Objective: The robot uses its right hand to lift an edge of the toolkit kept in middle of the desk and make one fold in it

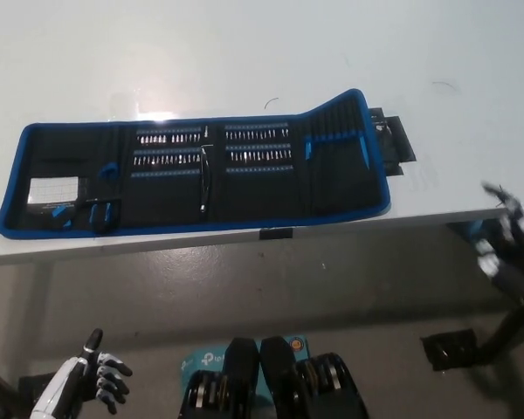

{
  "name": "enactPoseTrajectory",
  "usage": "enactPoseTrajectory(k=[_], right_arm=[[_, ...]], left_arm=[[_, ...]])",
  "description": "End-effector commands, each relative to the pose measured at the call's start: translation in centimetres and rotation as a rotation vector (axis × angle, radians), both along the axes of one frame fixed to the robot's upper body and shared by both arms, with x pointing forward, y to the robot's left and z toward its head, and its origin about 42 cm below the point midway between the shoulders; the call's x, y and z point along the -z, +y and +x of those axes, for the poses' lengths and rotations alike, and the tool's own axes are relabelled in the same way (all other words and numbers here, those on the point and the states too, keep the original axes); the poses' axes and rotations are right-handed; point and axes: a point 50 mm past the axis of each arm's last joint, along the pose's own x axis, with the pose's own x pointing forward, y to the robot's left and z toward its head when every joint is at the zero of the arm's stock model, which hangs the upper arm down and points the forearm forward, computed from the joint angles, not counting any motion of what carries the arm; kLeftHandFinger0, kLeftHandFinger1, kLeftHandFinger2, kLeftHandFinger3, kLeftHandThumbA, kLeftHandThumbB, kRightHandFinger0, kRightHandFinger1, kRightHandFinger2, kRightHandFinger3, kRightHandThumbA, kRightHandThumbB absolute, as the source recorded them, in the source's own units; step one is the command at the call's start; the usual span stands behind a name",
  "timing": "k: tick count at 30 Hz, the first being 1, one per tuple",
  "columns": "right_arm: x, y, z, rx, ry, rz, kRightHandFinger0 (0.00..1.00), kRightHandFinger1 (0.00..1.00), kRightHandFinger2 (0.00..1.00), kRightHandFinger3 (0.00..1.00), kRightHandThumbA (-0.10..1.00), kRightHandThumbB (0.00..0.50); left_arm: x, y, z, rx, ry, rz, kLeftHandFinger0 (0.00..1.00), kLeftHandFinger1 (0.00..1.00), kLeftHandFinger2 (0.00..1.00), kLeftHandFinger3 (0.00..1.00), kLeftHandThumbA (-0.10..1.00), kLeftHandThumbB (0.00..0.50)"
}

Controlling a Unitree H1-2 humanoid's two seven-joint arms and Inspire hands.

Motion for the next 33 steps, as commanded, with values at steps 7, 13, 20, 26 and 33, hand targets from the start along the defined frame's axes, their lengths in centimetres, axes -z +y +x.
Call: enactPoseTrajectory(k=[7,13,20,26,33], right_arm=[[-9.3,5.1,3.2,-0.179,-0.189,-0.072,0.00,0.06,0.33,0.81,0.11,0.239],[-8.7,5.4,7.1,-0.103,-0.141,0.074,0.04,0.10,0.43,0.86,0.04,0.254],[-6.1,5.4,9.3,0.007,-0.018,0.092,0.93,1.00,0.99,1.00,0.26,0.297],[-3.6,6.2,10.9,0.056,0.086,0.042,1.00,1.00,1.00,1.00,0.54,0.378],[-1.4,8.3,10.8,0.112,0.161,0.077,1.00,1.00,1.00,1.00,0.62,0.398]], left_arm=[[-0.9,-0.1,0.2,0.020,-0.026,-0.011,0.28,0.31,0.29,0.36,1.00,0.500],[-0.8,-0.1,0.2,0.021,-0.021,-0.012,0.33,0.33,0.32,0.37,1.00,0.500],[-0.5,-0.4,-0.1,0.021,-0.017,-0.022,0.33,0.33,0.30,0.36,1.00,0.500],[-0.4,-0.5,-0.4,0.022,-0.019,-0.025,0.32,0.31,0.29,0.36,1.00,0.500],[-0.8,-0.5,-0.3,0.024,-0.022,-0.023,0.33,0.32,0.31,0.40,1.00,0.500]])
